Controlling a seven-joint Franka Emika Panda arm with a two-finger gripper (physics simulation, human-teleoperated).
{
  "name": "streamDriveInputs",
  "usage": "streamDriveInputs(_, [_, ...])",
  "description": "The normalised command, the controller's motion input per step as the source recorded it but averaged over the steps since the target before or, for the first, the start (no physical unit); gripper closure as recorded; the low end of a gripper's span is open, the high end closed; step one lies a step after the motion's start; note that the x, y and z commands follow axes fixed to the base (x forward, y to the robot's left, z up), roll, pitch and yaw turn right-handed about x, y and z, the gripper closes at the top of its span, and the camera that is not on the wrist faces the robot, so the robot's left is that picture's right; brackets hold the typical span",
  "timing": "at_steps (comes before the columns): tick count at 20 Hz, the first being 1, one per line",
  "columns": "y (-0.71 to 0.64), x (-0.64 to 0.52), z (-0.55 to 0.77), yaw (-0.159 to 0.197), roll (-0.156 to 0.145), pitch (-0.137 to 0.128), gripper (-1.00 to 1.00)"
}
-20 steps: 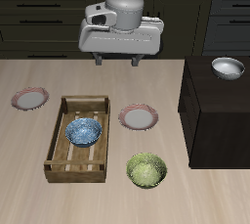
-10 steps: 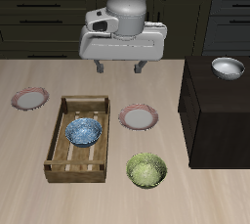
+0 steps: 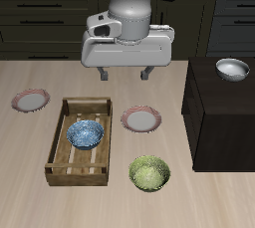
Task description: Stack the green bowl on the blue bowl
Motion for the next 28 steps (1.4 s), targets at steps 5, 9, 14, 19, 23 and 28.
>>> streamDriveInputs(5, [0.13, 0.24, 0.05, 0.033, 0.04, -0.012, -1.0])
streamDriveInputs(9, [-0.02, 0.28, 0.04, 0.006, -0.016, -0.007, -1.0])
streamDriveInputs(14, [-0.03, 0.29, 0.01, 0.017, 0.01, 0.003, -1.0])
streamDriveInputs(19, [0.06, 0.23, -0.04, -0.026, -0.009, 0.008, -1.0])
streamDriveInputs(23, [0.05, 0.2, -0.12, -0.02, -0.011, 0.021, -1.0])
streamDriveInputs(28, [0.1, 0.18, -0.11, 0.053, 0.069, 0.005, -1.0])
